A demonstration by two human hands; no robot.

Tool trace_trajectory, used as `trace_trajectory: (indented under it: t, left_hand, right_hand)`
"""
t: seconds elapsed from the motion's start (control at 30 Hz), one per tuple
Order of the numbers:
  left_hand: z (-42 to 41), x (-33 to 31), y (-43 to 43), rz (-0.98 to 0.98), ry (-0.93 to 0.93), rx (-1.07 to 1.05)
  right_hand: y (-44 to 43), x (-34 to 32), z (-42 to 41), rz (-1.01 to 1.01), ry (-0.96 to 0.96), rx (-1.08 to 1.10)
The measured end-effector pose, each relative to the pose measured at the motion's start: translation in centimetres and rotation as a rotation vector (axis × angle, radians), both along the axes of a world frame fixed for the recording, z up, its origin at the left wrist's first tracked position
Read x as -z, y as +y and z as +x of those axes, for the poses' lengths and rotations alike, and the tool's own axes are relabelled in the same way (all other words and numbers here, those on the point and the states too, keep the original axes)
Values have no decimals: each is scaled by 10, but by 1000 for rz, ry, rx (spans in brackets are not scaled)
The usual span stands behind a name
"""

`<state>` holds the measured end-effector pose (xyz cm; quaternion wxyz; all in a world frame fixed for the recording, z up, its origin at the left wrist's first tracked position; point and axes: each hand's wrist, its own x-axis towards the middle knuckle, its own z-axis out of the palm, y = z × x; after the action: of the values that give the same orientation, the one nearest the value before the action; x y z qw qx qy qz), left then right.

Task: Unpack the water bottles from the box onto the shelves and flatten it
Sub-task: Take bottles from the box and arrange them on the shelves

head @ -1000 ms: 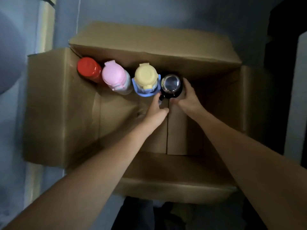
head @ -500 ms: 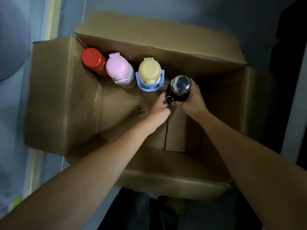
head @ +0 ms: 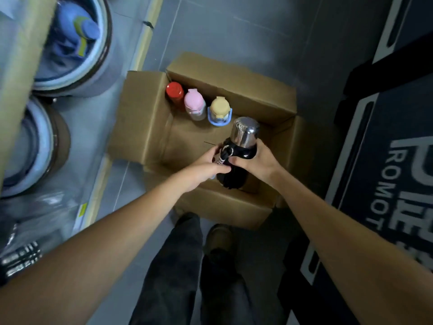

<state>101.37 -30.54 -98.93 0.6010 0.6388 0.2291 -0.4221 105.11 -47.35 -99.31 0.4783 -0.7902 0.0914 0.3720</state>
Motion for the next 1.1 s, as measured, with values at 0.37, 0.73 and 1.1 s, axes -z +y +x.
trace_trajectory:
  t: [0.37,0.73,1.1]
  left_hand:
    - [-103,-242,57,98,-131,-130]
    - [-242,-376,105,217,-279,-424]
    - [-482,-456,144,335,-347,-846]
  right_hand:
    - [68,-252,-60,204,67,-281]
    - [164,-367,-158,210,118,-618]
    - [254,-457,-362,191,63,-1032]
